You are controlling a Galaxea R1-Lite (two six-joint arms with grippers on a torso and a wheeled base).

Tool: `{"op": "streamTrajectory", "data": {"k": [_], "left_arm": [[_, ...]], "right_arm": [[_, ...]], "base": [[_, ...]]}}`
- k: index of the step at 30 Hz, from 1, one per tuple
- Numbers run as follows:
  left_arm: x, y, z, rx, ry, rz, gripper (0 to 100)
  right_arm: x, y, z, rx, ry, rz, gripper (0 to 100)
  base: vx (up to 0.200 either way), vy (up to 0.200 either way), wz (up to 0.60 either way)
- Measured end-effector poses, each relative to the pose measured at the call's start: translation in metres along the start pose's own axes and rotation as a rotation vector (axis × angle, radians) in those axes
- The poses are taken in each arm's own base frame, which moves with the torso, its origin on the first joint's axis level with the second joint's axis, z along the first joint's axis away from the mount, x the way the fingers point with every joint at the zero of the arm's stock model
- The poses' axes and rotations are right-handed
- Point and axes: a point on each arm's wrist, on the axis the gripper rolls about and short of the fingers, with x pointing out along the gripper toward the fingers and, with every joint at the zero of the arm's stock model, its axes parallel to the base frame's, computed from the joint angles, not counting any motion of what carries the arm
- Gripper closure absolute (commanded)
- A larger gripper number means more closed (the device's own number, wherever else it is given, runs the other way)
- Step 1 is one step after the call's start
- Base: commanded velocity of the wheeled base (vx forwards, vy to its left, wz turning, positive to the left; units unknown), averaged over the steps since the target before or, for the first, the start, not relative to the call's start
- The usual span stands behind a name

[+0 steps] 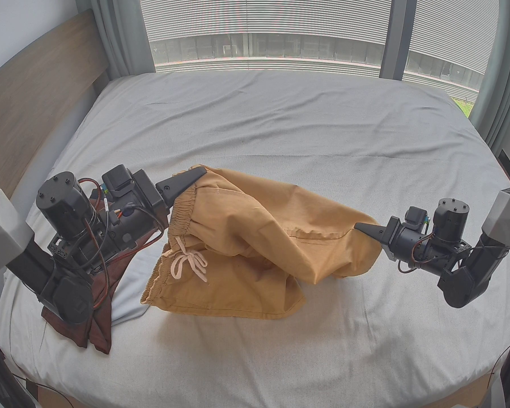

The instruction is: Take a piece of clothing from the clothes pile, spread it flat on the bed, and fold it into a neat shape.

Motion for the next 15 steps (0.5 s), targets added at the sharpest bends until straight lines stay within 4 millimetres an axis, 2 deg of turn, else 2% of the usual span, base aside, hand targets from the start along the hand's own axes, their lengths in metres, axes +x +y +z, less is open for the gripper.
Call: {"op": "streamTrajectory", "data": {"k": [15], "left_arm": [[-0.013, -0.004, -0.011, 0.067, 0.123, -0.034, 100]], "right_arm": [[-0.019, 0.028, 0.018, -0.039, -0.054, 0.045, 100]], "base": [[0.000, 0.000, 0.00]]}}
